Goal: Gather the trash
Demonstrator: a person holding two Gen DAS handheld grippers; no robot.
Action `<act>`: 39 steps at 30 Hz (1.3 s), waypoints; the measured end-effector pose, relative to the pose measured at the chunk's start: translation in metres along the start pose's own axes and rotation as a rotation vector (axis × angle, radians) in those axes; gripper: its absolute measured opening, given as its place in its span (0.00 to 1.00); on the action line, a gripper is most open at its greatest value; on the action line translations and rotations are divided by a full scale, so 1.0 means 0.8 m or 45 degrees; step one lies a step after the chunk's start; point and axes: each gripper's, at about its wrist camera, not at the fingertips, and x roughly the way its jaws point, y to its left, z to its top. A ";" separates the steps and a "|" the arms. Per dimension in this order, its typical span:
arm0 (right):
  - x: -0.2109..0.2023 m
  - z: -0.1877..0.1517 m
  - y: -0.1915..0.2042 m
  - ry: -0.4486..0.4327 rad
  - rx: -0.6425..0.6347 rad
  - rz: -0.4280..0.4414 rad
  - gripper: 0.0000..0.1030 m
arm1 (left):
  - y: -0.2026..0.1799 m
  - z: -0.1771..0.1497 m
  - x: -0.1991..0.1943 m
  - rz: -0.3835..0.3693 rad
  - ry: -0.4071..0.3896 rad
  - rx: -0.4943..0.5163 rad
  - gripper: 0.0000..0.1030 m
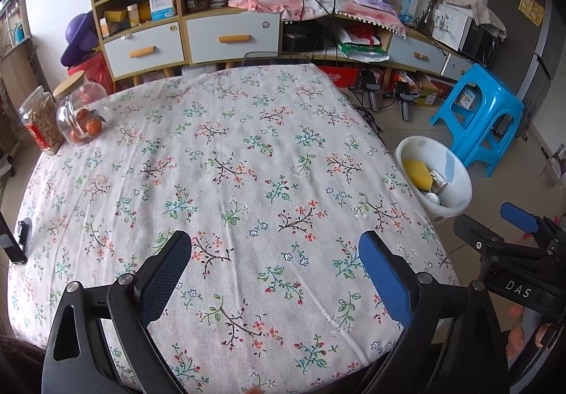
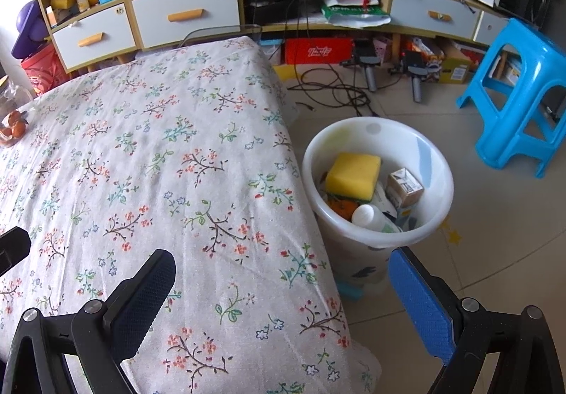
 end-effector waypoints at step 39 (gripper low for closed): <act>0.003 -0.002 0.003 0.008 0.009 0.014 0.97 | 0.001 0.000 -0.001 -0.005 0.003 0.005 0.94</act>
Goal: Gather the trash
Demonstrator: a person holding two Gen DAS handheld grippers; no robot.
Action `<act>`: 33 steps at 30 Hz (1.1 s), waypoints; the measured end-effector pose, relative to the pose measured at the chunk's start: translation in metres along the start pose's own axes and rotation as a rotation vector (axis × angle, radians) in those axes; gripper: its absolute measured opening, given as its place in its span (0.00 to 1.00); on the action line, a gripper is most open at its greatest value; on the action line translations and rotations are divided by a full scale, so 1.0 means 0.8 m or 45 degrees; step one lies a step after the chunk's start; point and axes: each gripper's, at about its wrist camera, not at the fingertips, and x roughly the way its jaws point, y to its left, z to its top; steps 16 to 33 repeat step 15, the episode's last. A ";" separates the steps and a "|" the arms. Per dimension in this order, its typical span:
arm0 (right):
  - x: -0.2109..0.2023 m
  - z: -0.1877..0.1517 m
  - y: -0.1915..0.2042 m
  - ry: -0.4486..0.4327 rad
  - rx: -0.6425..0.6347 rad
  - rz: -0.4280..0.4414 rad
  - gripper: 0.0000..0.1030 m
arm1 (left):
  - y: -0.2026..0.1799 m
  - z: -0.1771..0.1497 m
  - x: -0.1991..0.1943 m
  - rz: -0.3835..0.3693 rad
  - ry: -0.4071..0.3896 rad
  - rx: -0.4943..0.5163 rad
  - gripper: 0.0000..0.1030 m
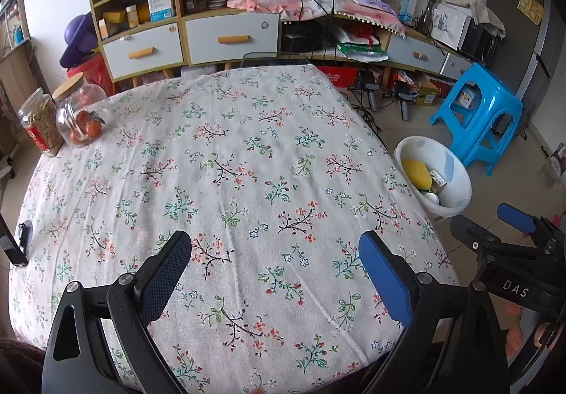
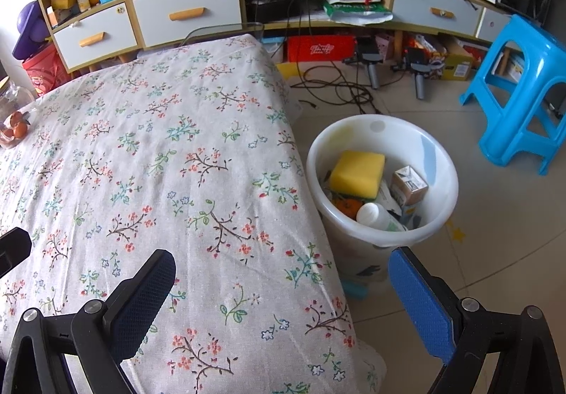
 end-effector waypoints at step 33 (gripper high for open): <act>0.003 0.002 0.006 0.010 -0.004 0.020 0.97 | 0.004 0.001 0.007 0.005 0.011 0.002 0.94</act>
